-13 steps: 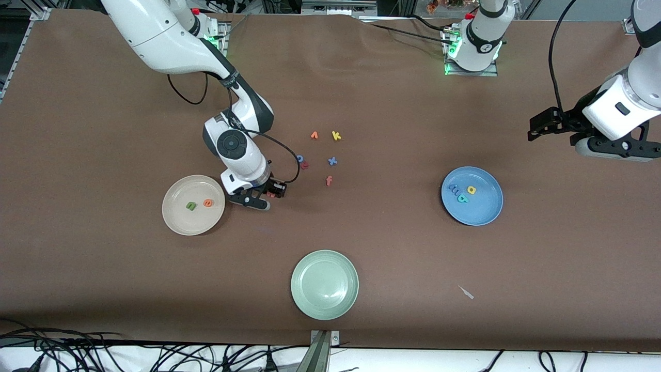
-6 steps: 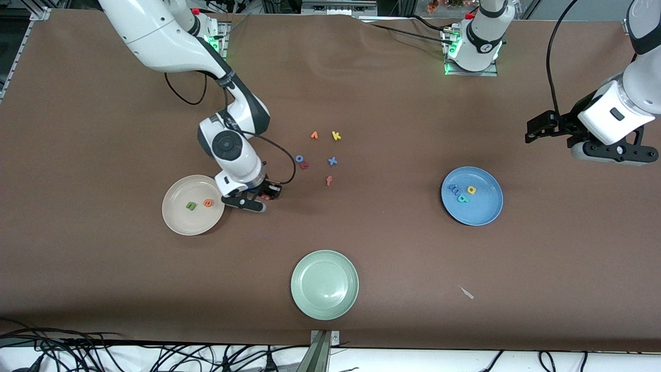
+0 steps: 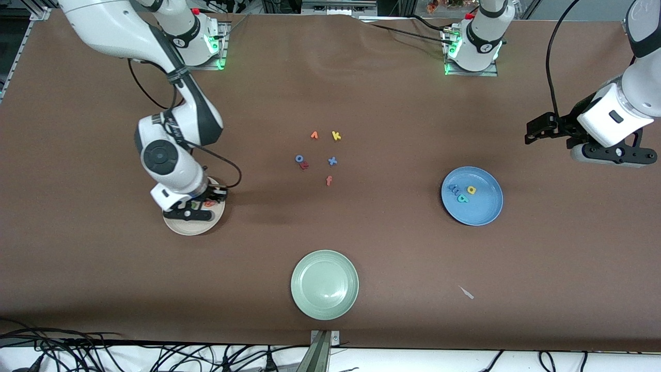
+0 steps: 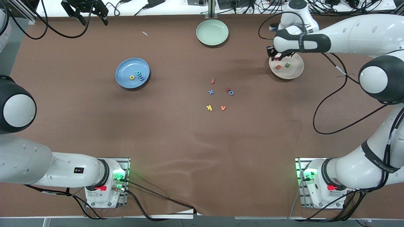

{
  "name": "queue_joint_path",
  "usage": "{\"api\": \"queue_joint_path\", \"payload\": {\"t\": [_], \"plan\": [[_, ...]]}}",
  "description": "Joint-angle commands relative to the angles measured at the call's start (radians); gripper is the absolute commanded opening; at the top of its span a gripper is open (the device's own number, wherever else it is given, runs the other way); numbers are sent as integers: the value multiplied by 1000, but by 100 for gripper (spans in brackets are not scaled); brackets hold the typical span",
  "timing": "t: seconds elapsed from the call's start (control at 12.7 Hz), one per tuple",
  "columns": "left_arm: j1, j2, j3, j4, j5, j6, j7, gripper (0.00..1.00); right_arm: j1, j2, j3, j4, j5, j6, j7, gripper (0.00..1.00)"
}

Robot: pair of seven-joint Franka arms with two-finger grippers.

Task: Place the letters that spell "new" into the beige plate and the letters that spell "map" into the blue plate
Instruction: 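Carry the pink M onto the white plate and open the right gripper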

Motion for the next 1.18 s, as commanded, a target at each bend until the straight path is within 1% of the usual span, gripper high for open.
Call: {"api": "queue_joint_path", "payload": {"t": [0.0, 0.16, 0.24, 0.31, 0.47, 0.55, 0.71, 0.79, 0.86, 0.94, 1.02, 1.1], "plan": [[5, 14, 5, 34, -22, -24, -10, 100, -44, -55, -1, -95, 7, -4, -71, 20], [4, 22, 5, 34, -24, -24, -11, 100, -45, -87, -1, -178, 12, 51, -56, 20], [4, 22, 5, 34, -19, -24, -10, 100, -47, -95, -3, -217, 12, 94, -56, 22], [5, 22, 5, 34, -18, -24, -10, 100, -50, -95, -10, -250, 12, 134, -56, 30], [5, 22, 5, 34, -15, -24, -10, 100, -51, -104, -16, -314, 12, 217, -56, 39], [5, 22, 5, 36, -15, -24, -11, 100, -51, -107, -20, -322, 12, 228, -56, 41], [5, 22, 5, 36, -18, -24, -11, 100, -51, -112, -26, -319, 11, 225, -57, 53], [4, 22, 3, 34, -13, -24, -11, 100, -51, -116, -26, -315, 12, 223, -57, 62], [4, 22, 3, 34, -16, -24, -13, 100, -53, -126, -26, -302, 12, 220, -65, 66], [5, 22, 3, 36, -16, -24, -11, 100, -53, -132, -27, -286, 11, 217, -74, 80], [4, 23, 3, 34, -15, -24, -11, 100, -54, -142, -27, -266, 11, 194, -74, 84], [4, 22, 3, 36, -15, -24, -11, 100, -54, -147, -26, -226, 12, 139, -74, 89]]}}
